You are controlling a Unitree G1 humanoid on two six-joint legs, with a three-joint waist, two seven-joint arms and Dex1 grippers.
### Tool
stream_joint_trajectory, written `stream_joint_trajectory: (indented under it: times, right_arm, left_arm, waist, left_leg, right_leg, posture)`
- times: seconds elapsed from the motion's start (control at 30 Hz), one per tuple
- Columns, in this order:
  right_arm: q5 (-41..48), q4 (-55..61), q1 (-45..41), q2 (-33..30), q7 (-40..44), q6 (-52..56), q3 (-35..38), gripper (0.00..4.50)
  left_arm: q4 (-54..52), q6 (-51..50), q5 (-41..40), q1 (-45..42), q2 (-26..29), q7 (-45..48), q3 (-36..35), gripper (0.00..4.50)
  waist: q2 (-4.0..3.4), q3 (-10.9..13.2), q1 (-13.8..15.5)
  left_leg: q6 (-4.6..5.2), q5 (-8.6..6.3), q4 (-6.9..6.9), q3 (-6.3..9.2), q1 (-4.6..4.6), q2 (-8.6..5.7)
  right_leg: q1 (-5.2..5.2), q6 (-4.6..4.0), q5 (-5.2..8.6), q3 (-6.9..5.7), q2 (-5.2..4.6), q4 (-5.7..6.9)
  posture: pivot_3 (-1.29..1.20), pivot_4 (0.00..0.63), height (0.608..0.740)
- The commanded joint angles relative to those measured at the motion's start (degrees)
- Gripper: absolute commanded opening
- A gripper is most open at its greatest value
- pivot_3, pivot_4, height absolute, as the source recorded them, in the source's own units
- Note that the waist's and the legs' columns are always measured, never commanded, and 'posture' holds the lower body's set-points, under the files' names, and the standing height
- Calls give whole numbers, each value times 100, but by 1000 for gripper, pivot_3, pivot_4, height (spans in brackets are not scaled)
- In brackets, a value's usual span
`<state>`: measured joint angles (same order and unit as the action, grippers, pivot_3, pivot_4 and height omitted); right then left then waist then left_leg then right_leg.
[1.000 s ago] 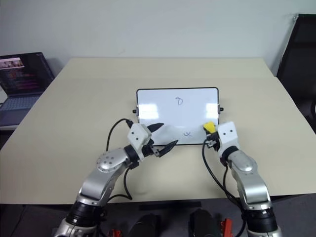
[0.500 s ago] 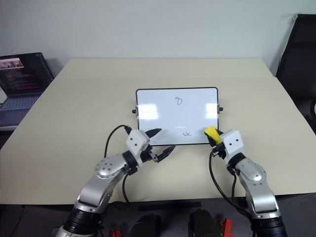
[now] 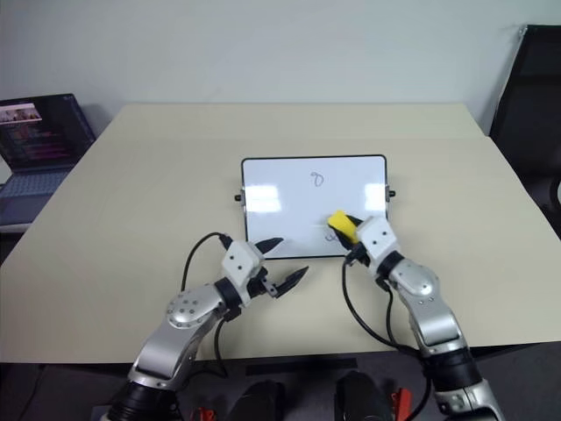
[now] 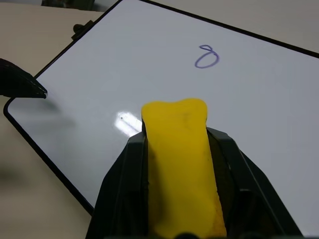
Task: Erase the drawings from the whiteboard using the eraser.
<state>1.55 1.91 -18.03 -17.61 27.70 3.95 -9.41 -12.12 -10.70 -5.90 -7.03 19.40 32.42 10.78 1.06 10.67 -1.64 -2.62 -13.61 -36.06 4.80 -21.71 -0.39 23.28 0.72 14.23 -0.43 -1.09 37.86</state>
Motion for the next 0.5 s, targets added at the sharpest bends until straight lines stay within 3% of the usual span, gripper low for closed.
stream_joint_trajectory:
  times: [0.03,0.5]
  right_arm:
    - [-130,-148,-231,49,115,-253,-183,1244]
    - [-1073,-843,-589,-177,169,-60,-656,1244]
  left_arm:
    - [-37,119,39,-56,22,-81,-121,4500]
    - [-121,54,47,-129,41,-147,-223,4500]
  waist:
    - [0,0,4]
    - [0,0,6]
  left_leg:
    - [0,0,1,0,0,0]
    - [0,0,-1,2,3,1]
  right_leg:
    - [0,0,0,-1,0,0]
    - [0,0,0,-2,-3,6]
  posture:
    - [0,150,740]
    - [0,150,740]
